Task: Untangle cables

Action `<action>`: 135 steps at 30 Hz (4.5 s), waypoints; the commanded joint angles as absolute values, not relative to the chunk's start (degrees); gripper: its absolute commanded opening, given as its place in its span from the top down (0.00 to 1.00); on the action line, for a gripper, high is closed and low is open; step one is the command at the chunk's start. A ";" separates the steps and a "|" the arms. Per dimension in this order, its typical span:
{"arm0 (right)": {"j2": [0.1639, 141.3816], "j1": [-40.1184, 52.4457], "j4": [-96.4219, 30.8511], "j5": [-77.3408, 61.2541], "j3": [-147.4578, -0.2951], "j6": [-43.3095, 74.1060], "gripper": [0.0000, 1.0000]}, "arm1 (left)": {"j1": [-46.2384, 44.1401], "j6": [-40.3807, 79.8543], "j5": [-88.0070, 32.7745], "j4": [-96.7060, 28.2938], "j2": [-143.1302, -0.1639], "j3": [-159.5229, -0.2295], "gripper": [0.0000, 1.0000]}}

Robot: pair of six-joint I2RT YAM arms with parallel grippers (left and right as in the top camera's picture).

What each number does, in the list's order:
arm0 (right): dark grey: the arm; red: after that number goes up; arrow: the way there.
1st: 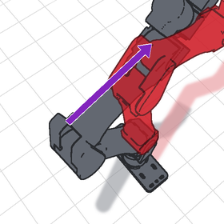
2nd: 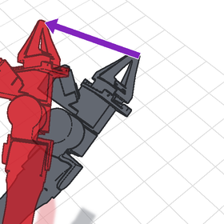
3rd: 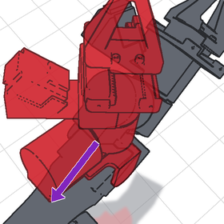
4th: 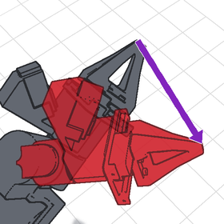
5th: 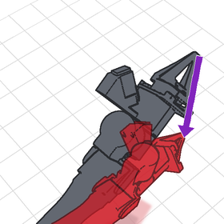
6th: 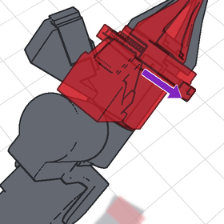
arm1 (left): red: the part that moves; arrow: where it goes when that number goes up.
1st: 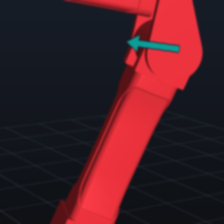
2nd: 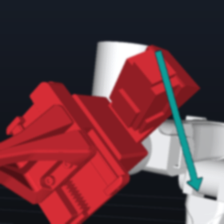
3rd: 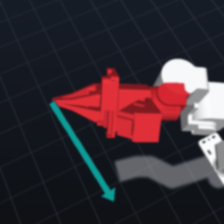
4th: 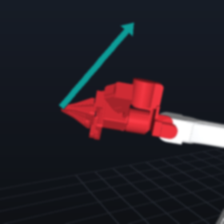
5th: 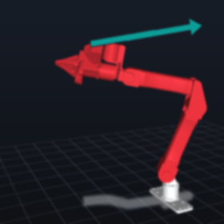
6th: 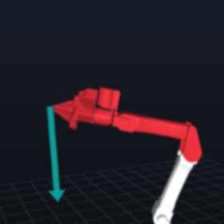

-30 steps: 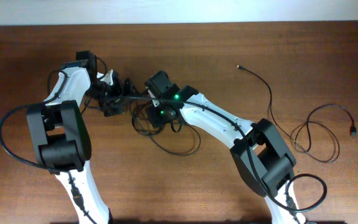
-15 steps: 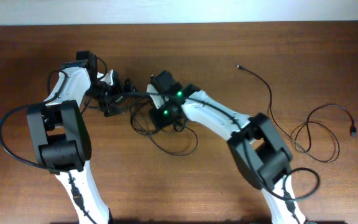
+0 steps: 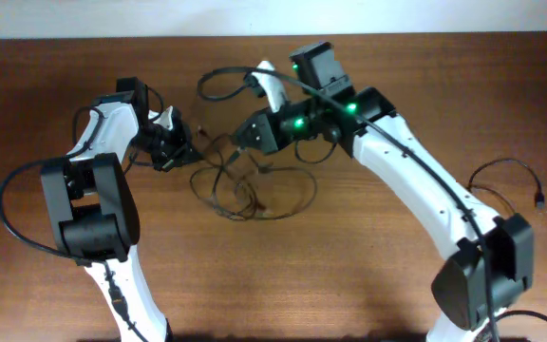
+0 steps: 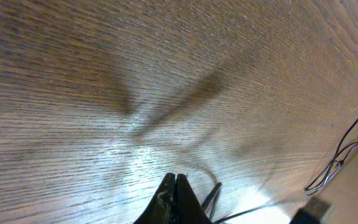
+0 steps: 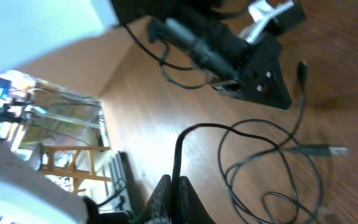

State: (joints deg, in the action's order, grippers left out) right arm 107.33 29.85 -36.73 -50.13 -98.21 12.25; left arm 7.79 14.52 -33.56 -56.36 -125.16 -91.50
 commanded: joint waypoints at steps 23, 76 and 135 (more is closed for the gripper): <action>95.61 28.86 -50.61 -14.37 -98.63 7.94 0.96 | 6.26 14.26 -33.74 -56.21 -125.78 -91.66 0.79; 123.35 31.53 -28.10 -22.09 -97.27 15.44 0.01 | 3.03 7.86 -37.76 -54.06 -125.78 -91.66 0.72; 128.22 32.71 -49.06 -14.59 -97.27 26.02 0.87 | -4.36 14.83 -24.86 -53.89 -125.78 -92.68 0.60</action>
